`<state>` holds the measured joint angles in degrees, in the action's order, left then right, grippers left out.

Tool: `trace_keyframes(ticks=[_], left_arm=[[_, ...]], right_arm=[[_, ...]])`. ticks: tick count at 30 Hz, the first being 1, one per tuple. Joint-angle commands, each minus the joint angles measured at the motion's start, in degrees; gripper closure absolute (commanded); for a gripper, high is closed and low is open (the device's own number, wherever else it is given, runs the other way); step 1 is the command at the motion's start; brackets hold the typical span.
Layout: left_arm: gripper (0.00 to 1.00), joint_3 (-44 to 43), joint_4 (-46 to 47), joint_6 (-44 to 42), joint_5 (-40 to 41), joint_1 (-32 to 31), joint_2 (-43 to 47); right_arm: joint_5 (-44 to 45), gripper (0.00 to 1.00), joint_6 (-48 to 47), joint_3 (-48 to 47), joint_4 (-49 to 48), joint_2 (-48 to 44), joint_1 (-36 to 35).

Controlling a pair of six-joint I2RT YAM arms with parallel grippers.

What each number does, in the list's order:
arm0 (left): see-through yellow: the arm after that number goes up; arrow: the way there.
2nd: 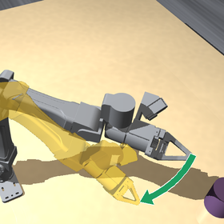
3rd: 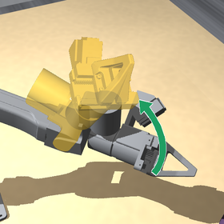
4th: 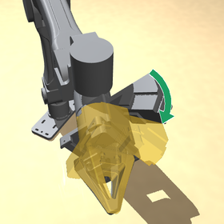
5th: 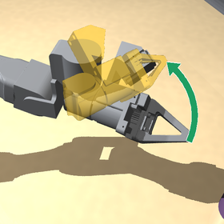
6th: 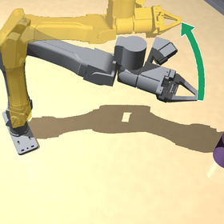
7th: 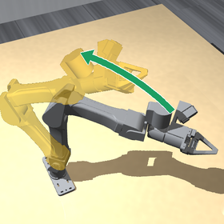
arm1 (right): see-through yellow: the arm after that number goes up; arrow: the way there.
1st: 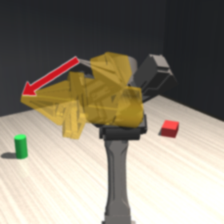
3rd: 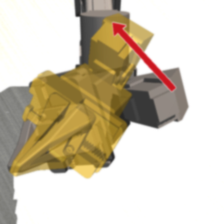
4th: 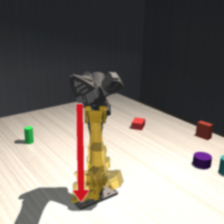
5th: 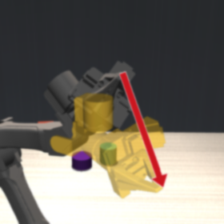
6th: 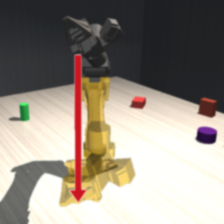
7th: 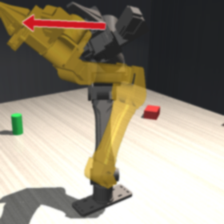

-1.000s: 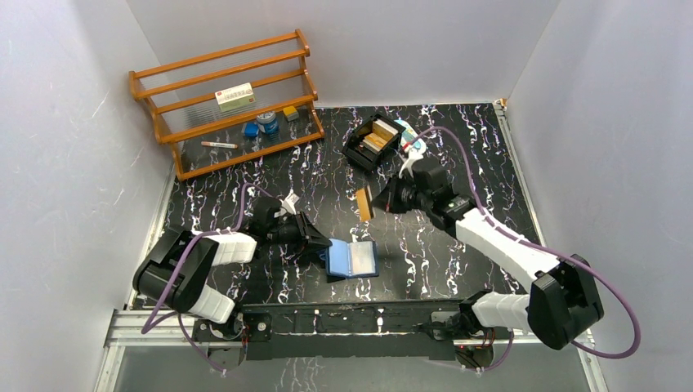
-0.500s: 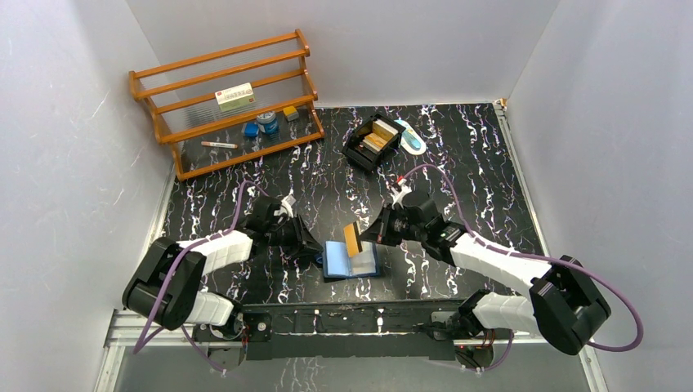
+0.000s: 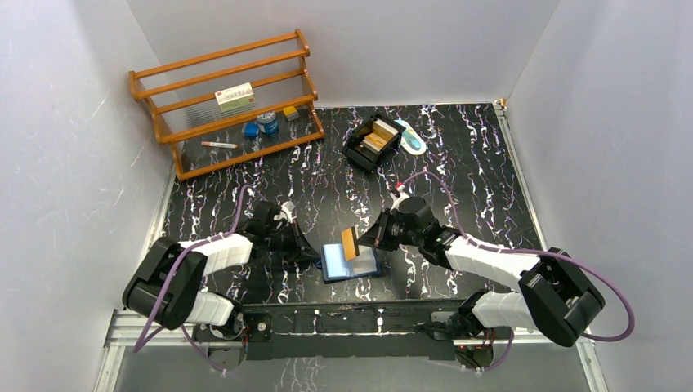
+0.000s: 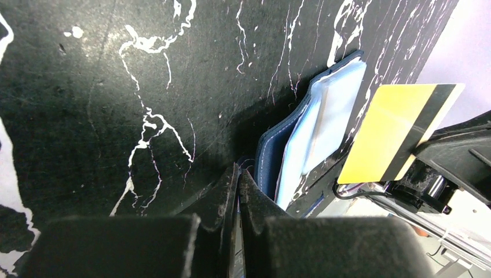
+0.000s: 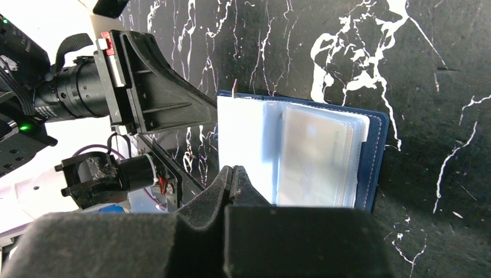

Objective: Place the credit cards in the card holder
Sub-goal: Insert the credit card into the card holder.

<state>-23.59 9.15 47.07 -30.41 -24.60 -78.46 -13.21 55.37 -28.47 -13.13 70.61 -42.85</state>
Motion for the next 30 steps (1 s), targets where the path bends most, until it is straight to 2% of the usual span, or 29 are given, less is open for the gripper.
trace_keyframes(ticks=[1,7,20,30], left_arm=[[0.99,0.47,0.76,-0.66,-0.52,0.16,-0.99],[0.98,1.01,0.67,-0.41,-0.43,0.18,-0.79],[0.65,0.76,0.74,2.92,-3.75,0.08,5.87],[0.61,3.16,5.56,4.52,-6.19,0.09,2.3]], right_arm=[[2.12,1.0,-0.33,1.3,-3.74,-0.17,-0.35],[1.66,1.0,-1.07,2.59,-5.17,1.51,-0.36],[-1.59,1.0,-1.66,5.53,-12.05,6.02,-0.33],[-4.84,1.0,-1.31,7.39,-16.91,7.5,-0.33]])
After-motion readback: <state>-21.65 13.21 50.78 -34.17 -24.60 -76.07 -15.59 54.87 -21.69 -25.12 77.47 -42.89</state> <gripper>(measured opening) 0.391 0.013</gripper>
